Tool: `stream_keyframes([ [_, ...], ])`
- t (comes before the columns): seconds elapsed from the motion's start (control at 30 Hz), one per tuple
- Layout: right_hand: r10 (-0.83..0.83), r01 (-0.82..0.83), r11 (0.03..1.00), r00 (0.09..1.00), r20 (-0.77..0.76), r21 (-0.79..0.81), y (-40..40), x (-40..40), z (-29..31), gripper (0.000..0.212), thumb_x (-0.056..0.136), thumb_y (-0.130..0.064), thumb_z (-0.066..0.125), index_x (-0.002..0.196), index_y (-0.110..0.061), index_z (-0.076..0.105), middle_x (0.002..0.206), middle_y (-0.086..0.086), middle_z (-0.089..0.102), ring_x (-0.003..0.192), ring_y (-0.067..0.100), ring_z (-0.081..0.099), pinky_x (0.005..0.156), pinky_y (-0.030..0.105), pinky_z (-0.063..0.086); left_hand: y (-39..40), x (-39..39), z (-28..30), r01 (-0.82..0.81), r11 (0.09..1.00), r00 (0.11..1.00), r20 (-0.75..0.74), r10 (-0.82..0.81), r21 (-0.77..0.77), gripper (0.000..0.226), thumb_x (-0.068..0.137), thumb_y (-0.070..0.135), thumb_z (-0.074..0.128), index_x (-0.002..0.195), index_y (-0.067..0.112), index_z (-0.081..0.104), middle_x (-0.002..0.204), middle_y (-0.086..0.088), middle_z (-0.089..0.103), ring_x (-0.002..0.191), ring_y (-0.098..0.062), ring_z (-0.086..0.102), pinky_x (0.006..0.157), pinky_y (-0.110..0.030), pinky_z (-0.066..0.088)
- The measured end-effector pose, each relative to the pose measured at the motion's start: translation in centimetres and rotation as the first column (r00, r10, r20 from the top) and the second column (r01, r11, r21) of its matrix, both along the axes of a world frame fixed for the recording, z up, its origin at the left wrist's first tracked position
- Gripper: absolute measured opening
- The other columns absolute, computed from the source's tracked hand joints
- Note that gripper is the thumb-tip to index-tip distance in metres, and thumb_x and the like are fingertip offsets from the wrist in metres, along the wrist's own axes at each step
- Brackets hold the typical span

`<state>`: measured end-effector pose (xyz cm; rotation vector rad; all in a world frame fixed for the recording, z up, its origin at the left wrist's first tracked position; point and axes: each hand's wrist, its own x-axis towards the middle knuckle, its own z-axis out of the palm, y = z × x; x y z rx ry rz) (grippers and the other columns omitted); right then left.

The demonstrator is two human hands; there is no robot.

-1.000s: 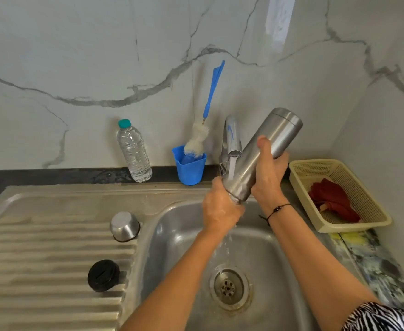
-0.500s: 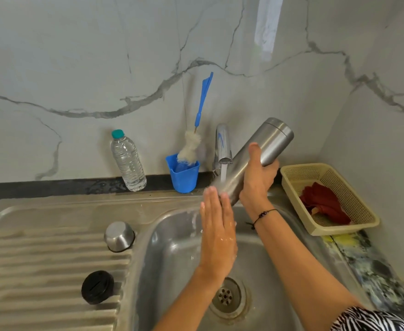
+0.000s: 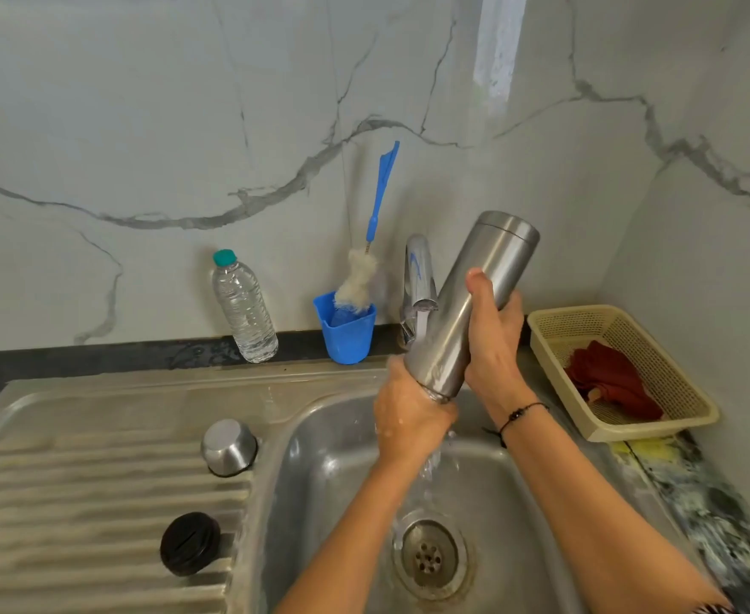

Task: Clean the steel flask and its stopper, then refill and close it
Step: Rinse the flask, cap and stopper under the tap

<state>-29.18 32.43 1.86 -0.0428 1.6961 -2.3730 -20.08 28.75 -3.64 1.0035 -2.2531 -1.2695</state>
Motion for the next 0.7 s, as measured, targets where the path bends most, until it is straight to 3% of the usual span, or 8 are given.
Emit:
stream_keyframes([
  [0.1, 0.063, -0.063, 0.998, 0.997, -0.035, 0.01, -0.1, -0.1, 0.0, 0.042, 0.081, -0.037, 0.065, 0.116, -0.021, 0.048, 0.101, 0.007, 0.063, 0.092, 0.024, 0.065, 0.08, 0.042, 0.056, -1.5, 0.2, 0.5, 0.163, 0.932, 0.986, -0.018, -0.166, 0.324, 0.061, 0.061, 0.008, 0.082, 0.11, 0.021, 0.048, 0.093, 0.005, 0.058, 0.082, -0.007, 0.058, 0.065, -0.022, 0.051],
  [0.17, 0.114, -0.113, 0.993, 0.993, -0.03, 0.03, -0.2, -0.1, -0.2, 0.045, 0.083, -0.039, 0.064, 0.12, -0.022, 0.045, 0.105, 0.008, 0.061, 0.093, 0.025, 0.064, 0.082, 0.044, 0.055, -2.1, 0.4, 0.0, 0.193, 0.923, 0.981, -0.052, -0.186, 0.334, 0.063, 0.059, 0.008, 0.082, 0.113, 0.018, 0.052, 0.096, 0.001, 0.061, 0.084, -0.01, 0.061, 0.069, -0.027, 0.056],
  [0.3, 0.223, -0.224, 0.97, 0.975, 0.018, 0.093, -0.7, 0.7, -0.7, 0.055, 0.084, -0.043, 0.062, 0.127, -0.022, 0.036, 0.11, 0.006, 0.059, 0.093, 0.02, 0.064, 0.075, 0.034, 0.056, -1.4, 0.0, -1.3, 0.02, 0.988, 0.996, -0.087, -0.007, 0.154, 0.071, 0.067, 0.013, 0.081, 0.125, 0.02, 0.041, 0.096, 0.005, 0.058, 0.082, -0.01, 0.061, 0.065, -0.024, 0.054],
  [0.37, 0.225, -0.23, 0.971, 0.971, 0.076, 0.064, -0.7, 1.5, -0.9, 0.051, 0.083, -0.039, 0.065, 0.123, -0.02, 0.039, 0.106, 0.005, 0.06, 0.091, 0.019, 0.065, 0.07, 0.031, 0.056, -0.9, 0.2, -2.2, -0.005, 0.999, 0.978, -0.211, -0.006, -0.052, 0.078, 0.069, 0.012, 0.081, 0.133, 0.02, 0.037, 0.111, 0.0, 0.057, 0.098, -0.016, 0.06, 0.079, -0.029, 0.055],
  [0.43, 0.191, -0.192, 0.981, 0.965, 0.178, -0.013, -0.7, 1.5, -1.1, 0.046, 0.081, -0.034, 0.068, 0.116, -0.018, 0.043, 0.104, 0.008, 0.061, 0.091, 0.023, 0.065, 0.076, 0.038, 0.057, -0.4, 0.5, -3.1, -0.067, 0.911, 0.968, -0.249, -0.041, -0.408, 0.088, 0.069, 0.005, 0.081, 0.142, 0.01, 0.032, 0.13, -0.013, 0.046, 0.119, -0.025, 0.048, 0.101, -0.039, 0.046],
  [0.5, 0.146, -0.128, 0.988, 0.952, 0.269, -0.084, -0.7, 1.5, -1.3, 0.042, 0.08, -0.034, 0.067, 0.11, -0.019, 0.043, 0.102, 0.011, 0.06, 0.091, 0.027, 0.064, 0.082, 0.044, 0.055, 0.2, 0.8, -3.5, -0.134, 0.748, 0.968, -0.246, -0.04, -0.65, 0.091, 0.067, -0.001, 0.08, 0.142, -0.002, 0.03, 0.137, -0.022, 0.039, 0.128, -0.03, 0.038, 0.105, -0.042, 0.037],
  [0.6, 0.098, -0.076, 0.993, 0.955, 0.28, -0.088, -0.8, 1.7, -2.1, 0.035, 0.08, -0.037, 0.065, 0.103, -0.024, 0.042, 0.103, 0.011, 0.058, 0.093, 0.029, 0.062, 0.083, 0.046, 0.054, 0.6, 0.5, -3.3, -0.108, 0.724, 0.983, -0.182, -0.024, -0.682, 0.097, 0.061, 0.0, 0.085, 0.141, -0.002, 0.029, 0.132, -0.024, 0.048, 0.121, -0.033, 0.051, 0.099, -0.042, 0.043],
  [0.7, 0.083, -0.067, 0.994, 0.976, 0.201, -0.082, -0.8, 1.8, -2.4, 0.029, 0.078, -0.036, 0.065, 0.098, -0.025, 0.047, 0.102, 0.012, 0.06, 0.094, 0.03, 0.063, 0.083, 0.047, 0.055, 0.8, 0.5, -1.9, -0.038, 0.916, 0.997, -0.077, 0.008, -0.399, 0.097, 0.067, 0.003, 0.081, 0.145, 0.006, 0.025, 0.131, -0.013, 0.05, 0.119, -0.026, 0.053, 0.098, -0.036, 0.048],
])
